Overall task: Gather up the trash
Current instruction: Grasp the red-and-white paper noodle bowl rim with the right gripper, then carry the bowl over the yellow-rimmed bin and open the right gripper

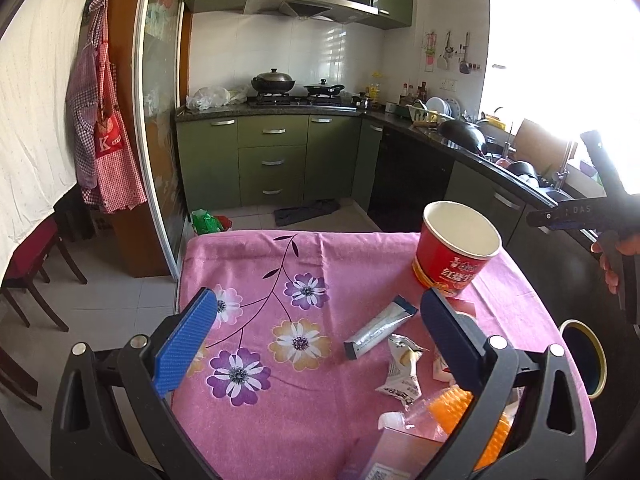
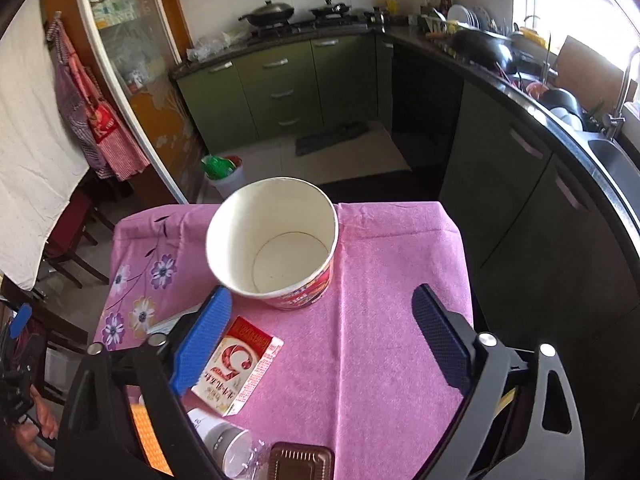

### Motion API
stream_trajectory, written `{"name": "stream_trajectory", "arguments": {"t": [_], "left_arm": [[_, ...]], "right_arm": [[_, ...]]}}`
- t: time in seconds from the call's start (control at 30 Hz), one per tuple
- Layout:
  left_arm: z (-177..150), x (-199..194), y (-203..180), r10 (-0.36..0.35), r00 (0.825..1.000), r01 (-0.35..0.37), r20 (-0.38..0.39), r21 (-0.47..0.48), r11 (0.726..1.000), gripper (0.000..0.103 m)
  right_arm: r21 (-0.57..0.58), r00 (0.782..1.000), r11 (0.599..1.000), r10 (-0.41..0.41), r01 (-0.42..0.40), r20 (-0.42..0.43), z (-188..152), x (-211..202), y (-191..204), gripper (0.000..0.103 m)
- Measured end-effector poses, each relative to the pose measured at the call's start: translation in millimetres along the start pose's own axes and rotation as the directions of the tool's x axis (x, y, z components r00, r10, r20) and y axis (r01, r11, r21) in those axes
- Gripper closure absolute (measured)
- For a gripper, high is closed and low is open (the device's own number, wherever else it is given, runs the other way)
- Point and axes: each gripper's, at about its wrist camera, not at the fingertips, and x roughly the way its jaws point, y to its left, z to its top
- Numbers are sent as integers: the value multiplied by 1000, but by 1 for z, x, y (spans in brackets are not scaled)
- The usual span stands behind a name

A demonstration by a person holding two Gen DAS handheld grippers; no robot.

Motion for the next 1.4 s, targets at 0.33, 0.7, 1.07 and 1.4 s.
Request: {"name": "stream_trajectory", "arguments": {"t": [0.33,0.7,1.07,1.4], "left_arm": [[-15,48,22,-7,998,3,-68,-48,999,6],[-19,41,22,-6,997,4,-74,-22,1000,6],[-16,-12,7,-23,1000,23,-21,14,1000,6],[-37,-75,-28,-129,992,129,-14,63,990,6]], "right_arm": [[107,961,994,24,6,-276,46,119,-8,55],[121,942,992,10,32,-336,43,152,-12,99],[218,981,976,48,-6,-189,20,23,-93,99],[421,974,895,-59,149,-220,-135,-75,-274,98]]}}
